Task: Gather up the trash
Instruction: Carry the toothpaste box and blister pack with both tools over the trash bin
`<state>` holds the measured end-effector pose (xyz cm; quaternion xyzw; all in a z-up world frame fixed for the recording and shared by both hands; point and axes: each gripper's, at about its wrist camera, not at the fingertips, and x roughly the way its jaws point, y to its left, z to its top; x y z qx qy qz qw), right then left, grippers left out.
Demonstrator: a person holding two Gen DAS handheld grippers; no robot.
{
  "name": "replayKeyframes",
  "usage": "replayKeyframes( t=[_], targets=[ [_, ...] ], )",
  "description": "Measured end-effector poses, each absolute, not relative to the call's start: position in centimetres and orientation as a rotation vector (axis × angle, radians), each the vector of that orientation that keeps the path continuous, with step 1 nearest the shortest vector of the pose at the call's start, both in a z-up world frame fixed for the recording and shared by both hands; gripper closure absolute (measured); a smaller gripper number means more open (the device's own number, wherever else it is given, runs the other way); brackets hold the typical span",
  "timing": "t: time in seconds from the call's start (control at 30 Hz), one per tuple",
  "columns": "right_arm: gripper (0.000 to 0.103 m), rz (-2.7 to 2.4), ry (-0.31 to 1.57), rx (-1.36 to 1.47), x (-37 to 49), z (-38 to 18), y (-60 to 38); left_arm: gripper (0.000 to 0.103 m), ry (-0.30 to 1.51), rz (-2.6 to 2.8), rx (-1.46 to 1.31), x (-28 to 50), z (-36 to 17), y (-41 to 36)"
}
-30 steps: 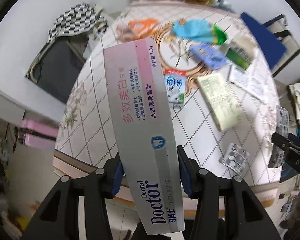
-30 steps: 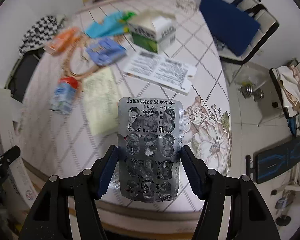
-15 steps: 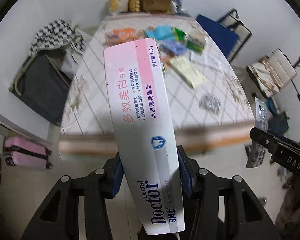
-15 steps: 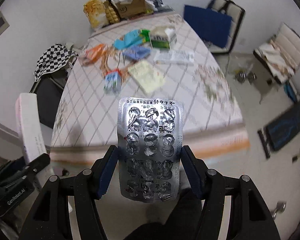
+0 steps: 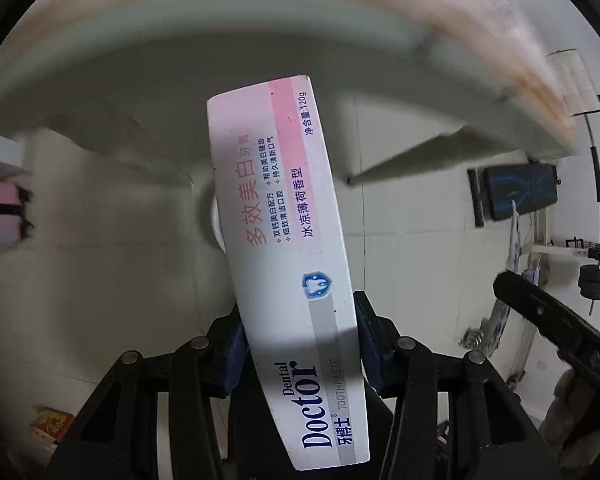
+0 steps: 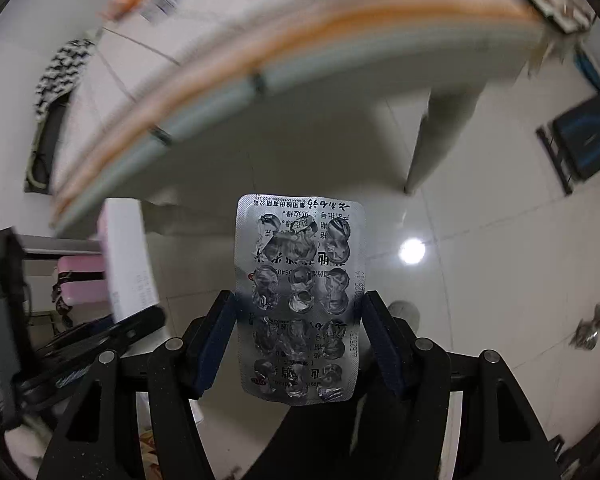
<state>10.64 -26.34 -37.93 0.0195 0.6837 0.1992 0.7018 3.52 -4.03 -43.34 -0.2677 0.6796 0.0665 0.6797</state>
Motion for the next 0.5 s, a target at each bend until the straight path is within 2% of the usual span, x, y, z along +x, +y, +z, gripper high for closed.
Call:
replayKeyframes(
  t=[0.23, 0.33, 0.4, 0.43, 0.47, 0.5],
  targets=[
    [0.037, 0.43, 1.618, 0.062, 12.6, -56.3, -25.2, 0.057, 1.643, 0.086, -0.645, 7.9, -63.8, -3.1],
    [0.037, 0.441, 1.682, 0.07, 13.3, -64.4, -24.2, 0.056, 1.673, 0.064, -0.669, 8.7, -69.9, -2.6],
    [0.036, 0.45, 1.721, 0.081, 13.6, -68.5, -23.6, 0.055, 1.675, 0.063, -0.699, 8.8, -72.2, -2.1],
    [0.036, 0.452, 1.73, 0.084, 13.7, -70.1, -23.4, 0.053, 1.673, 0.066, -0.706, 8.7, -73.1, -1.9],
    [0.036, 0.455, 1.735, 0.086, 13.8, -71.2, -23.3, 0.034, 1.669, 0.078, -0.715, 8.6, -73.9, -1.6],
    [0.036, 0.462, 1.744, 0.094, 13.9, -72.6, -23.0, 0.023, 1.666, 0.086, -0.719, 8.3, -74.1, -1.5]
  ],
)
